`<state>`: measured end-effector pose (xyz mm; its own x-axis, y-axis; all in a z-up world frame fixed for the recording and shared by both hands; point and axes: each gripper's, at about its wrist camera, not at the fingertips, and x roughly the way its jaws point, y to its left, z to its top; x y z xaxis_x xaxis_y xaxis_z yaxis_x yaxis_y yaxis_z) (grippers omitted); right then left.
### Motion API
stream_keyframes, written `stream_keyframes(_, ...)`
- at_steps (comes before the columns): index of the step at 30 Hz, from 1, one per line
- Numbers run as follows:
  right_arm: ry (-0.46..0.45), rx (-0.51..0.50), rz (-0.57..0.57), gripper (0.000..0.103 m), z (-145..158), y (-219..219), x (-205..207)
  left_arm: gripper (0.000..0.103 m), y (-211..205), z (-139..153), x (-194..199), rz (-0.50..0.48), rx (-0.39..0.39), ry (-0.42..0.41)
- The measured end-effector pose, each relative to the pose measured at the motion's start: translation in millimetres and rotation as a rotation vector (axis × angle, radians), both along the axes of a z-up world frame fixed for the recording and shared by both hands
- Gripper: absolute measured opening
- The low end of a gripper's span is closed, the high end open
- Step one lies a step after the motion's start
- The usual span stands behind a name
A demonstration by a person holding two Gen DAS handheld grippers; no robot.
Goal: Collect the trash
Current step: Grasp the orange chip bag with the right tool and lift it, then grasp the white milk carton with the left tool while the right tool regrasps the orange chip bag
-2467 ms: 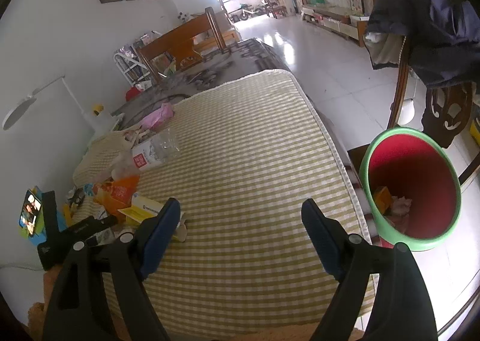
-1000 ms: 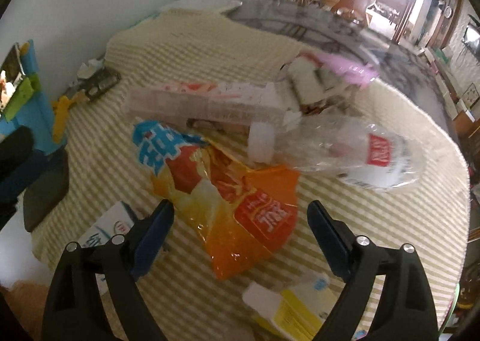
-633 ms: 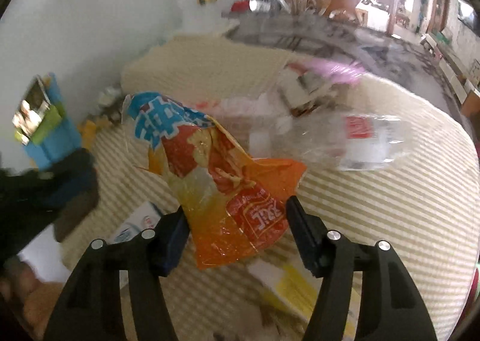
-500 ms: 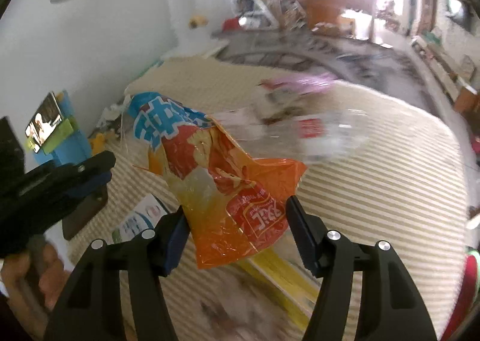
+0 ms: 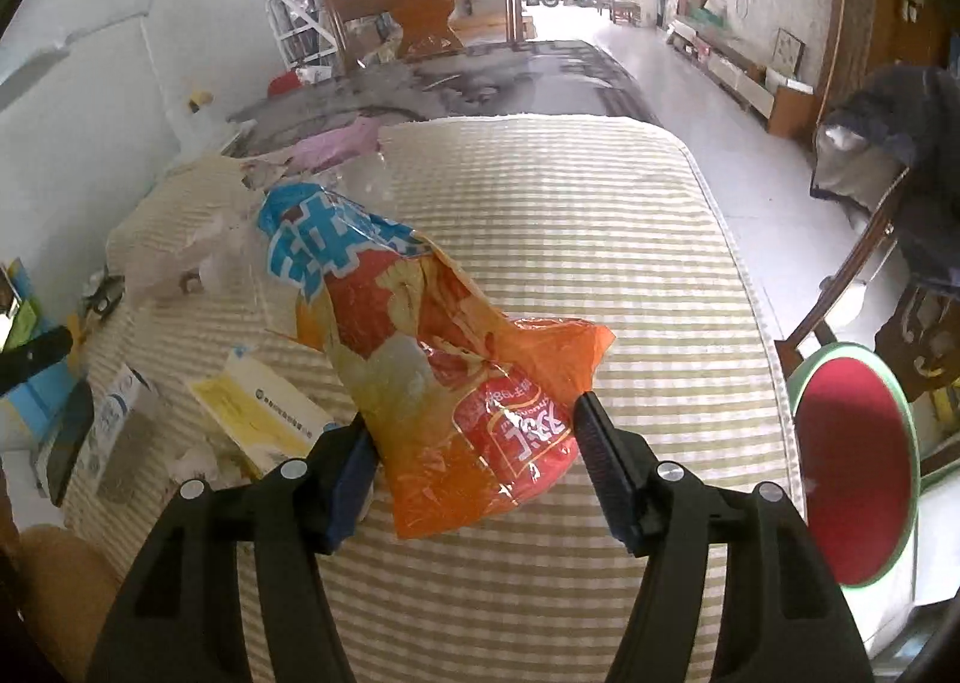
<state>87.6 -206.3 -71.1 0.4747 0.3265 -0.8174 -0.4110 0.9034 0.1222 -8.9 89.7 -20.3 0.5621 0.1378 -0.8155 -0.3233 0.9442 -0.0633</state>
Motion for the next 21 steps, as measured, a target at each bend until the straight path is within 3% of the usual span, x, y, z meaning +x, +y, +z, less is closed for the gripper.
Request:
stream_keyframes(5, 0.011, 0.012, 0.029, 0.066, -2.0, 2.2, -1.8, 0.072, 1.3, -36.0, 6.1, -0.095, 0.102, 0.223)
stream_keyframes(8, 0.021, 0.031, 0.018, 0.07, -1.7, 0.1, -3.5, 0.074, -4.9, -41.6, 11.3, -0.141, 0.099, 0.256)
stream_keyframes(11, 0.027, 0.064, -0.006, 0.076, 0.3, -5.7, -2.8, 0.078, -7.3, -54.6, 17.3, -0.184, 0.067, 0.318)
stream_keyframes(18, 0.042, 0.106, -0.027, 0.079, 2.6, -10.7, -2.6, 0.078, 12.4, -71.4, 21.0, -0.135, -0.072, 0.382)
stream_keyframes(21, 0.038, 0.105, -0.021, 0.08, 3.8, -9.9, -3.5, 0.078, 11.8, -80.9, 26.7, -0.149, -0.077, 0.431)
